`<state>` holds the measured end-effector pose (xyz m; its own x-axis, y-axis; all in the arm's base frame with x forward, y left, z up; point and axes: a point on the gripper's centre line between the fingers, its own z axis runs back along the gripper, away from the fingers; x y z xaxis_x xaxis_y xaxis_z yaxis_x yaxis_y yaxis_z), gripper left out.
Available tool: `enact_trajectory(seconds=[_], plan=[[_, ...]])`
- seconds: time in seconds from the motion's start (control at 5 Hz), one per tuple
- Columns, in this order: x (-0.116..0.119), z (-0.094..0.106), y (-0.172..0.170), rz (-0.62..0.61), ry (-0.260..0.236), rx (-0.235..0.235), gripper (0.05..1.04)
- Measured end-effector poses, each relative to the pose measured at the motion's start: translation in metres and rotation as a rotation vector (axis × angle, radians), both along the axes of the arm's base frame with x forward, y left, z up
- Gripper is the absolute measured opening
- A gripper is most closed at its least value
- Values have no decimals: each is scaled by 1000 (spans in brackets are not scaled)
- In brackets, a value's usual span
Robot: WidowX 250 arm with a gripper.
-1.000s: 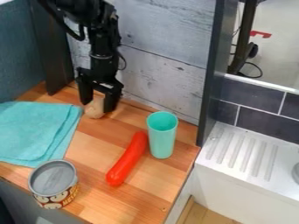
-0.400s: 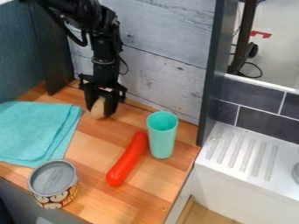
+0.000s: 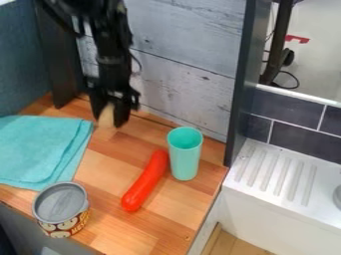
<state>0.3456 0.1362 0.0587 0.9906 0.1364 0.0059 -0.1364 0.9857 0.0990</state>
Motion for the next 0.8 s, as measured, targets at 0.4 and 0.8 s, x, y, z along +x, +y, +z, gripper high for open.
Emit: enact_trajectory(seconds=[0.4,0.8], plan=[[-60,47,-78,-194,241,28,613],[-114,25,-146,-386,316,29,613]])
